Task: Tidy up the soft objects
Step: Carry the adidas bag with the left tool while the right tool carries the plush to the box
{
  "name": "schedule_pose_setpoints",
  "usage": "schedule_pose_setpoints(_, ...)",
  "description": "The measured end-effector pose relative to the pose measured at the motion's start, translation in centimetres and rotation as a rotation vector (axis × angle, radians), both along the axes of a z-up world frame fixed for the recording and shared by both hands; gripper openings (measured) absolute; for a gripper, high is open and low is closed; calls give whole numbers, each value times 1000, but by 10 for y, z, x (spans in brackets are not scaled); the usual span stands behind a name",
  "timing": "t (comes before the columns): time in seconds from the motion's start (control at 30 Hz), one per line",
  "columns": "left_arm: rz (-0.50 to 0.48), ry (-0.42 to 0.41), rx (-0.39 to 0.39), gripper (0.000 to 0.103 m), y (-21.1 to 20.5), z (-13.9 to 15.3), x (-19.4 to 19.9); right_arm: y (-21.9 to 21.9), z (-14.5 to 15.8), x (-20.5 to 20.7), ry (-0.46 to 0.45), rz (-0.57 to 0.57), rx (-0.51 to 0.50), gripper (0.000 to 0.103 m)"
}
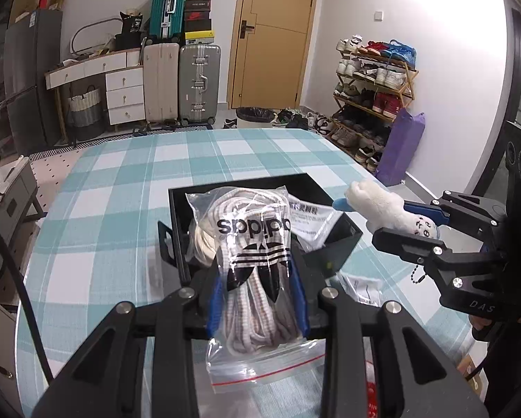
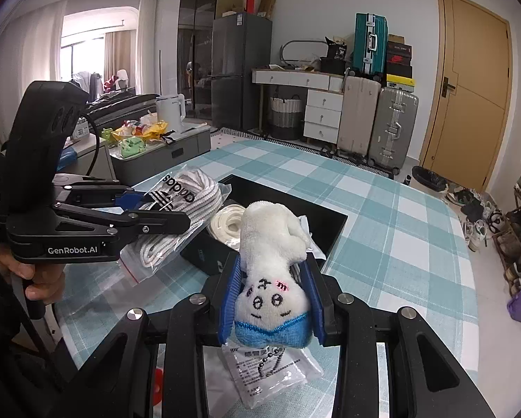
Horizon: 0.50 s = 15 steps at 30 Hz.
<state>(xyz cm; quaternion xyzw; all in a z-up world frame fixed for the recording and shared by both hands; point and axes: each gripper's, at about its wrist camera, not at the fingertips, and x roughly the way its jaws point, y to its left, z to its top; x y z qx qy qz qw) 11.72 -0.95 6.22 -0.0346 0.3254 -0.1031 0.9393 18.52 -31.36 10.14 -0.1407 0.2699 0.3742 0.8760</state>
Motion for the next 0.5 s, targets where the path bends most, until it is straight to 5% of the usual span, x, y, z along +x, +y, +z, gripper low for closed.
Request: schedule_pose_setpoints(0.5, 33, 3, 4, 31, 11, 1, 33, 11, 11, 28, 5, -6, -4, 35)
